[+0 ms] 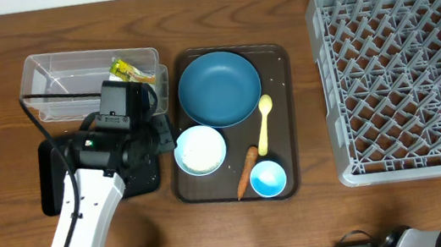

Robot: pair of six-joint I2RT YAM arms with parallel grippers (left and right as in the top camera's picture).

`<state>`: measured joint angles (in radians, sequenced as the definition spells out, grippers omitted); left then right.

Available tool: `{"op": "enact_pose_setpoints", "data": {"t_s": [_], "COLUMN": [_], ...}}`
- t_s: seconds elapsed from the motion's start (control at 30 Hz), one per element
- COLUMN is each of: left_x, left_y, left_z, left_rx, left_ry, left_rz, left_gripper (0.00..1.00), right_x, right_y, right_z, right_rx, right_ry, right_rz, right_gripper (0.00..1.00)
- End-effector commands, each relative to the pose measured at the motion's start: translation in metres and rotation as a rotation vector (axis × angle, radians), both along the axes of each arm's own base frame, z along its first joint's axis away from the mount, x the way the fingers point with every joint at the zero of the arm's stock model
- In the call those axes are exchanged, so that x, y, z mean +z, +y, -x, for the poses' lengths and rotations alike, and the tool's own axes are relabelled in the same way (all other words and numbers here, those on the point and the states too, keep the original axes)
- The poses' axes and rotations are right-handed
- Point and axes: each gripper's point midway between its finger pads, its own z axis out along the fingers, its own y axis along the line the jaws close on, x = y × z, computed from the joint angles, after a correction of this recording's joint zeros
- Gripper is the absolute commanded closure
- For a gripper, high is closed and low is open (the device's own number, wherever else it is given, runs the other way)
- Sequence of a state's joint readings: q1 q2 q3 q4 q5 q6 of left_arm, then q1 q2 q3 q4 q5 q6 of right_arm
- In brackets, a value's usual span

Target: Sort waste into correct bins and load items into the dishwasher rack

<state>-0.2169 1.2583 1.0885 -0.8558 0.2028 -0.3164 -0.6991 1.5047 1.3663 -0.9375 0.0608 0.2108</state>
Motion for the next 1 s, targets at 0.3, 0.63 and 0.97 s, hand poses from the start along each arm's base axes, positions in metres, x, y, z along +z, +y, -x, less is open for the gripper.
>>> {"op": "enact_pose_setpoints", "data": {"t_s": [0.3,0.63,0.97], "left_x": [0.003,0.003,0.003], "left_y": [0.003,0.003,0.003], "left_z": [-0.002,-0.001,-0.001], "left_rx": [0.002,0.002,0.002], "left_ry": [-0.014,-0.011,-0.011], "left_rz": [-0.011,-0.011,-0.011], "left_gripper": [0.64,0.64,0.64], "right_x": [-0.017,-0.043,-0.050], "right_y": [-0.041,-0.059,-0.063], "right_z": [0.019,0.017,0.007], "right_rx": [-0.179,-0.206,-0.192], "right_ry": [-0.003,0.000,-0.024], "right_rz": [-0.031,-0.079,-0.090], "right_gripper": [0.99,0.99,0.97]}}
